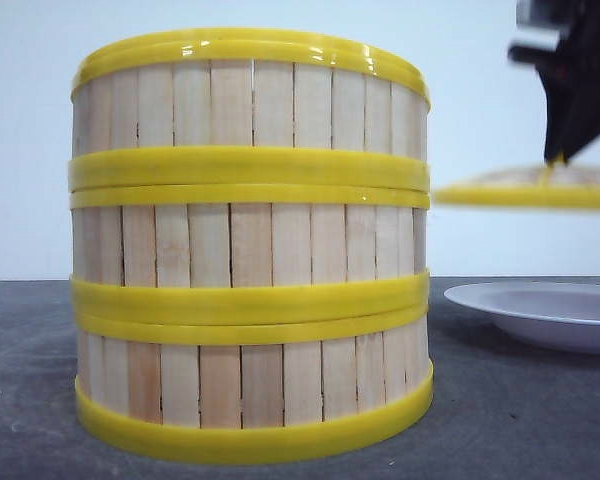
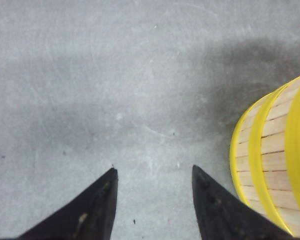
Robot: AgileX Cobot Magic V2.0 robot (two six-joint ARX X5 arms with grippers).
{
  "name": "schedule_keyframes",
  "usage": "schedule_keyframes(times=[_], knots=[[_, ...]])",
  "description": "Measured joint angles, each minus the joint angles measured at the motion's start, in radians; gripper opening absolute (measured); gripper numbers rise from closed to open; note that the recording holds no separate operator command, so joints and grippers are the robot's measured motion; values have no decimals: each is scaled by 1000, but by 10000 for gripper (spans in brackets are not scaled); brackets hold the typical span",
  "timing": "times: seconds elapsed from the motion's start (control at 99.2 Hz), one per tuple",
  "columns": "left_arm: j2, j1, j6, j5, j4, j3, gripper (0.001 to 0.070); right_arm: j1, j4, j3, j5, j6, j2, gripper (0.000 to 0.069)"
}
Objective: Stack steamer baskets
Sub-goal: 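Grasp the lid's center knob and lift it off the plate with the right gripper, then carry the lid over the stack and lower it on top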
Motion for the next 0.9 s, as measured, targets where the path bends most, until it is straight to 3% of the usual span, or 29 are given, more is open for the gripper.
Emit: schedule_keyframes(times=[0.252,0.413,0.898], knots=[[0,0,0,0,6,0,277,68,-204,288,-116,-7,0,50],[0,0,0,1,6,0,277,169,-280,404,-121,-8,-3,50],[0,0,0,3,6,0,277,501,-311,447,-122,-7,22,50]])
